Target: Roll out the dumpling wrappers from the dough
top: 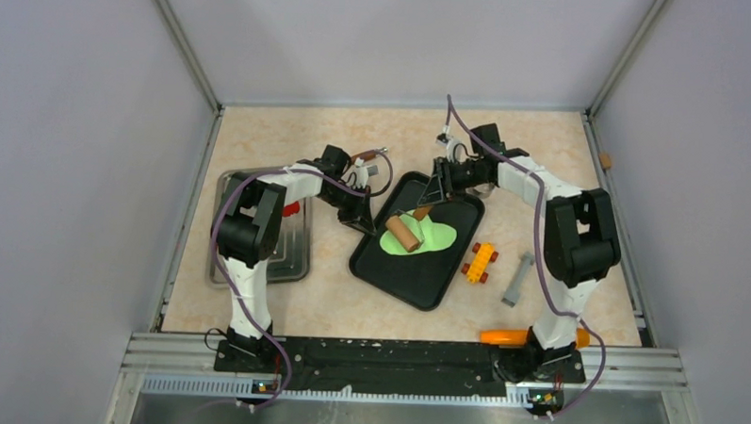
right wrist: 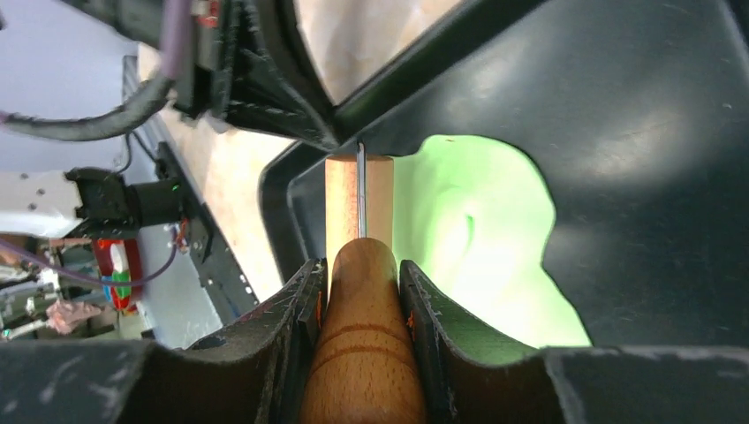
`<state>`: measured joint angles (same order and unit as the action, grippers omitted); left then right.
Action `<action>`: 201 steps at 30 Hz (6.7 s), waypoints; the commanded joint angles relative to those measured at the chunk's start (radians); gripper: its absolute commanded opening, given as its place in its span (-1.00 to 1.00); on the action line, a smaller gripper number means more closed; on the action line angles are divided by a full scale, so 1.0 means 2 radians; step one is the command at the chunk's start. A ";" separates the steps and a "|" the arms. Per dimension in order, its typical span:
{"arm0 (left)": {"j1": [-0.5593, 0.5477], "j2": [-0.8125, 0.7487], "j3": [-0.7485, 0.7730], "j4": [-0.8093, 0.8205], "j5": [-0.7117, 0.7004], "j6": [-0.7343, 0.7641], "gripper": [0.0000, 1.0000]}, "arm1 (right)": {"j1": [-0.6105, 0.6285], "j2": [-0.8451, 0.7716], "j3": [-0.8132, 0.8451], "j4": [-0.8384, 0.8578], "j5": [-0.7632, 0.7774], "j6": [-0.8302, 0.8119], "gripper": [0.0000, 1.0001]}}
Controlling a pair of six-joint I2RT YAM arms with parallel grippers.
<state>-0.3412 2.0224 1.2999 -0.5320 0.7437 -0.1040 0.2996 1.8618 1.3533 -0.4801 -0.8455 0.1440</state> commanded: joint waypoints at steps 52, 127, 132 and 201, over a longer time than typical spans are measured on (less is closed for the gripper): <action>0.002 -0.003 0.003 -0.005 0.006 0.005 -1.00 | 0.215 -0.176 -0.023 -0.133 0.276 -0.673 -1.00; 0.003 -0.009 -0.006 -0.016 -0.012 0.010 -1.00 | 0.221 -0.121 -0.191 0.107 0.291 -0.620 -1.00; 0.002 -0.006 -0.006 -0.013 -0.009 0.007 -1.00 | 0.220 -0.121 -0.168 0.098 0.306 -0.613 -1.00; -0.181 -0.160 0.051 0.207 -0.107 0.216 0.38 | -0.079 -0.151 -0.131 0.200 -0.130 0.238 -1.00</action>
<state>-0.6910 1.6825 1.3464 -0.2260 0.5919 0.3561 0.1398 1.5761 1.0977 -0.1738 -1.0187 0.5453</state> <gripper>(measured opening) 0.690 0.335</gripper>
